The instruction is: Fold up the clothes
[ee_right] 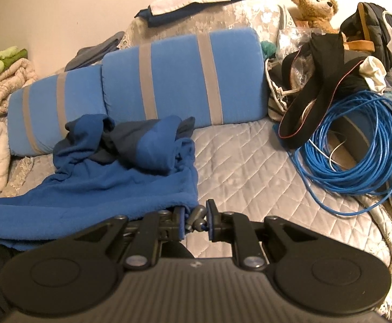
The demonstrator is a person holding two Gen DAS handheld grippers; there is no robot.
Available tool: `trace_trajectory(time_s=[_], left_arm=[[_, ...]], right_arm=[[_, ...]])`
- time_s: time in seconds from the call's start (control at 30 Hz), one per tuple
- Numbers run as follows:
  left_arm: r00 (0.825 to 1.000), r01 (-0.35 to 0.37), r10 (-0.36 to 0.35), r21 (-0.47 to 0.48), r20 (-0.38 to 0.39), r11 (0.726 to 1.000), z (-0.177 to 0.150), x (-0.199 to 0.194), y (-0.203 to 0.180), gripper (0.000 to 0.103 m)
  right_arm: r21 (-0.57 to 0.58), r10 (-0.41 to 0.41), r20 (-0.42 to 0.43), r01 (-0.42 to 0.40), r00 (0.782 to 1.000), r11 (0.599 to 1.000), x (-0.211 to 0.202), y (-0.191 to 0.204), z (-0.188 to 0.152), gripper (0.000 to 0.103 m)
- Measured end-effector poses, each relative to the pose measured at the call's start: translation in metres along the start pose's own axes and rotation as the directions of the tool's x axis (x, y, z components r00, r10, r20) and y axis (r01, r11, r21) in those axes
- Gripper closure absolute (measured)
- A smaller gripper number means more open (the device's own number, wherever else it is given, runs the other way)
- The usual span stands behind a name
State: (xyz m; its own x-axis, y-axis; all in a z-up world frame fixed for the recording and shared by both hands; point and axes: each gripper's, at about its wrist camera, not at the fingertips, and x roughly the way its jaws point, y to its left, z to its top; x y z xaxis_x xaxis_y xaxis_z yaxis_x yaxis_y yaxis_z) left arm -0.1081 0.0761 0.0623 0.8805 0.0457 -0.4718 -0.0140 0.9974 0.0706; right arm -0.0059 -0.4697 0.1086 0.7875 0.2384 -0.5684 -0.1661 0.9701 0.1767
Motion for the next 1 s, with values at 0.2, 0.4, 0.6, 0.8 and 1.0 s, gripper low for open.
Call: trace_trajectory(time_s=[0.2, 0.4, 0.6, 0.8, 1.0], left_arm=[[1.0, 0.016, -0.016, -0.009, -0.009, 1.0, -0.002, -0.018, -0.003, 0.083], [0.995, 0.048, -0.052, -0.057, -0.082, 0.997, -0.025, 0.002, 0.001, 0.083], [0.991, 0.055, -0.062, -0.063, -0.118, 0.997, -0.034, 0.008, 0.008, 0.08], [0.984, 0.082, -0.083, -0.009, -0.155, 0.997, -0.034, 0.008, 0.01, 0.065], [0.975, 0.168, -0.15, 0.099, -0.164, 0.981, -0.028, -0.001, 0.013, 0.053]], right_arm=[[-0.014, -0.022, 0.002, 0.022, 1.0, 1.0, -0.021, 0.003, 0.001, 0.088], [0.015, -0.023, -0.087, 0.025, 0.996, 1.0, -0.003, -0.005, -0.013, 0.087], [0.015, -0.023, -0.134, 0.025, 0.991, 1.0, 0.008, -0.007, -0.023, 0.087], [0.019, -0.018, -0.169, 0.021, 0.985, 1.0, 0.013, -0.012, -0.03, 0.087], [-0.048, -0.035, -0.195, 0.026, 0.98, 0.998, 0.014, -0.009, -0.033, 0.058]])
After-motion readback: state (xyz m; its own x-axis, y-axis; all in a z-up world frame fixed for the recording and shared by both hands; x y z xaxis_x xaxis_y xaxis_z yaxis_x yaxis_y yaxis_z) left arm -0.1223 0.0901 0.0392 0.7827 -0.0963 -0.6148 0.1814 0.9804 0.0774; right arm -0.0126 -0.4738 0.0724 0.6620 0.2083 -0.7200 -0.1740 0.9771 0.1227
